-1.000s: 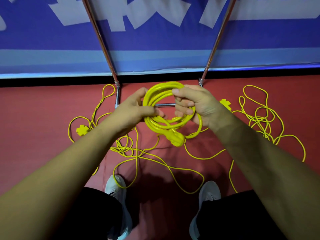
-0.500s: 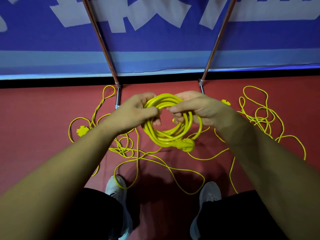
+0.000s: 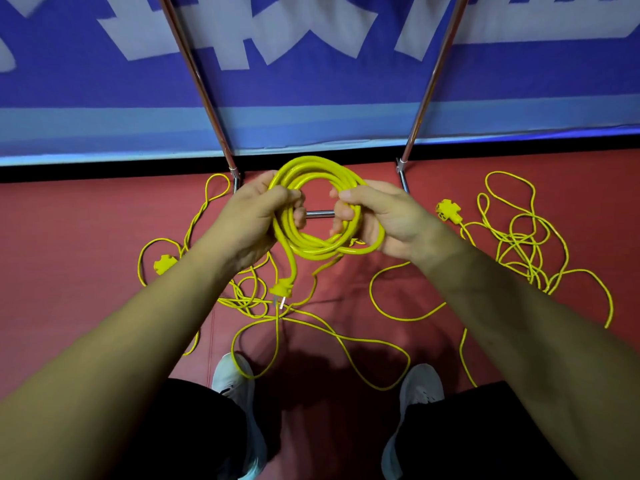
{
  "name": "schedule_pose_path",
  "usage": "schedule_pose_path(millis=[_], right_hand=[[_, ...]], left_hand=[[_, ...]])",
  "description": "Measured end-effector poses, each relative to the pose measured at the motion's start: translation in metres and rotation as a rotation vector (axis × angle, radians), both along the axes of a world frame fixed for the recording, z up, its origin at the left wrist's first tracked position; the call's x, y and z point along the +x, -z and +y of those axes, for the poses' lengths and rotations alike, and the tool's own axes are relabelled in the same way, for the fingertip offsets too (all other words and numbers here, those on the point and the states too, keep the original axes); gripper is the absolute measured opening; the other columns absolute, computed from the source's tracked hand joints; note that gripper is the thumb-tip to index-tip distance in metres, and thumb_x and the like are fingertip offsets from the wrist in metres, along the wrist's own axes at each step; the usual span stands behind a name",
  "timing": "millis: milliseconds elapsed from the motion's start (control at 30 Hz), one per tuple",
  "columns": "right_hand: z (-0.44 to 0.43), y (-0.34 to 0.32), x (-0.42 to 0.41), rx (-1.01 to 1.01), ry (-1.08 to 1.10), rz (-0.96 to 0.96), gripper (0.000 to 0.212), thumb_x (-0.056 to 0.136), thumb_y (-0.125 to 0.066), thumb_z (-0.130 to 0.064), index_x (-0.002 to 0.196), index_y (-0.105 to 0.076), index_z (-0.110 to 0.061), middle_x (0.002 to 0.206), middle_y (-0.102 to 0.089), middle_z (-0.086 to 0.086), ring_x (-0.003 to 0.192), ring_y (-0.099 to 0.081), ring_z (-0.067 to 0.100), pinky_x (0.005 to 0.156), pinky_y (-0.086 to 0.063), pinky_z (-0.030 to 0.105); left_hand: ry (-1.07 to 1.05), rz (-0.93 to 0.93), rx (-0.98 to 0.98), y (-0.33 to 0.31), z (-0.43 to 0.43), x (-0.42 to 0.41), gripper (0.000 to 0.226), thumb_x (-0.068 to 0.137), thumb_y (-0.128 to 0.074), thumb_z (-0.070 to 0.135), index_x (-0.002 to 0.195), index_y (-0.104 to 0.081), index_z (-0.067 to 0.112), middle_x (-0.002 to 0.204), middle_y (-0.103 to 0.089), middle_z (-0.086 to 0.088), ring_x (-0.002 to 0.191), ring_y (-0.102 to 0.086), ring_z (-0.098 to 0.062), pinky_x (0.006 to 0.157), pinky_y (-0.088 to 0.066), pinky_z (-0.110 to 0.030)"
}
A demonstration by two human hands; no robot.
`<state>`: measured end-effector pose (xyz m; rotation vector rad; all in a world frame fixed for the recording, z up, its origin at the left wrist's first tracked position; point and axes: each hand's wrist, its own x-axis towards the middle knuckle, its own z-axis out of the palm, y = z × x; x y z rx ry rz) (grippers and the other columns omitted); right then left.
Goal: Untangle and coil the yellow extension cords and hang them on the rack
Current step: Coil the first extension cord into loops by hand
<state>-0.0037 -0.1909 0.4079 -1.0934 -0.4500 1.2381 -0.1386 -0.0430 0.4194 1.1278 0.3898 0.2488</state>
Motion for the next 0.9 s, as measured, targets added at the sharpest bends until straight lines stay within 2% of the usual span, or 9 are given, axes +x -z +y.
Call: schedule_pose_path(millis=[133, 267, 400, 533, 633, 700, 767, 833, 900], right_hand=[[-0.003, -0.003, 0.003, -0.1, -0.008, -0.018, 0.013, 0.096, -0.051, -0.012, 0.089, -0.059, -0.006, 0.049, -0.039, -0.004, 0.045, -0.042, 0.015, 0.058, -0.031, 0.036], [-0.004, -0.011, -0.002, -0.12, -0.226, -0.058, 0.016, 0.098, -0.044, -0.009, 0.088, -0.056, -0.005, 0.047, -0.037, -0.004, 0.042, -0.039, 0.013, 0.047, -0.038, 0.027], [-0.002, -0.018, -0.008, -0.141, -0.387, -0.234, 0.021, 0.098, -0.048, -0.006, 0.086, -0.066, -0.006, 0.049, -0.04, -0.002, 0.044, -0.041, 0.015, 0.051, -0.04, 0.029], [-0.003, -0.019, -0.005, -0.126, -0.361, -0.342, 0.013, 0.087, -0.064, -0.019, 0.086, -0.064, -0.006, 0.062, -0.06, 0.007, 0.057, -0.058, 0.025, 0.061, -0.046, 0.037], [-0.004, -0.013, 0.005, -0.088, -0.305, -0.249, 0.038, 0.083, -0.07, -0.047, 0.087, -0.069, -0.009, 0.076, -0.068, 0.014, 0.072, -0.064, 0.029, 0.076, -0.046, 0.045], [-0.005, -0.011, 0.013, -0.128, -0.268, -0.189, 0.065, 0.086, -0.047, -0.068, 0.095, -0.07, -0.007, 0.081, -0.068, 0.013, 0.073, -0.064, 0.025, 0.073, -0.05, 0.037], [-0.006, -0.01, 0.019, -0.158, -0.233, -0.156, 0.081, 0.092, -0.022, -0.069, 0.107, -0.067, -0.003, 0.087, -0.067, 0.015, 0.076, -0.063, 0.024, 0.071, -0.05, 0.029], [-0.005, -0.007, 0.023, -0.138, -0.216, -0.195, 0.088, 0.093, -0.019, -0.068, 0.12, -0.06, 0.005, 0.1, -0.061, 0.025, 0.09, -0.058, 0.032, 0.077, -0.047, 0.033], [-0.003, -0.002, 0.025, -0.135, -0.149, -0.22, 0.084, 0.094, -0.027, -0.064, 0.118, -0.059, 0.009, 0.104, -0.06, 0.028, 0.093, -0.055, 0.036, 0.079, -0.047, 0.036]], left_hand=[[0.283, 0.134, -0.114, -0.001, 0.01, -0.007, 0.025, 0.074, -0.068, 0.005, 0.097, -0.06, 0.005, 0.074, -0.067, -0.014, 0.072, -0.07, -0.029, 0.07, -0.059, -0.037], [0.546, 0.207, -0.273, -0.005, 0.021, -0.012, 0.054, 0.06, -0.087, 0.038, 0.098, -0.075, 0.002, 0.09, -0.073, -0.022, 0.092, -0.072, -0.04, 0.087, -0.058, -0.048], [0.663, 0.295, -0.209, -0.006, 0.019, -0.016, 0.046, 0.059, -0.09, 0.04, 0.085, -0.075, 0.004, 0.069, -0.069, -0.018, 0.075, -0.073, -0.036, 0.07, -0.061, -0.043], [0.595, 0.171, -0.169, -0.008, 0.012, -0.015, 0.029, 0.064, -0.088, 0.021, 0.069, -0.062, 0.01, 0.048, -0.044, -0.001, 0.048, -0.053, -0.018, 0.057, -0.052, -0.032], [0.523, 0.071, -0.229, -0.013, 0.011, -0.012, 0.022, 0.069, -0.083, 0.019, 0.07, -0.062, 0.012, 0.05, -0.044, 0.003, 0.048, -0.051, -0.015, 0.055, -0.05, -0.029], [0.447, 0.029, -0.238, -0.014, 0.014, -0.011, 0.022, 0.07, -0.08, 0.02, 0.071, -0.061, 0.011, 0.051, -0.046, 0.003, 0.045, -0.05, -0.012, 0.052, -0.048, -0.026], [0.395, -0.003, -0.231, -0.013, 0.018, -0.01, 0.024, 0.072, -0.078, 0.021, 0.076, -0.057, 0.01, 0.052, -0.046, 0.005, 0.04, -0.045, -0.007, 0.049, -0.042, -0.023], [0.377, -0.034, -0.249, -0.013, 0.021, -0.008, 0.027, 0.075, -0.076, 0.02, 0.08, -0.052, 0.009, 0.052, -0.042, 0.008, 0.037, -0.04, -0.002, 0.046, -0.036, -0.021], [0.363, -0.062, -0.278, -0.013, 0.025, -0.009, 0.028, 0.077, -0.075, 0.018, 0.081, -0.049, 0.008, 0.05, -0.04, 0.01, 0.036, -0.037, 0.0, 0.046, -0.03, -0.02]])
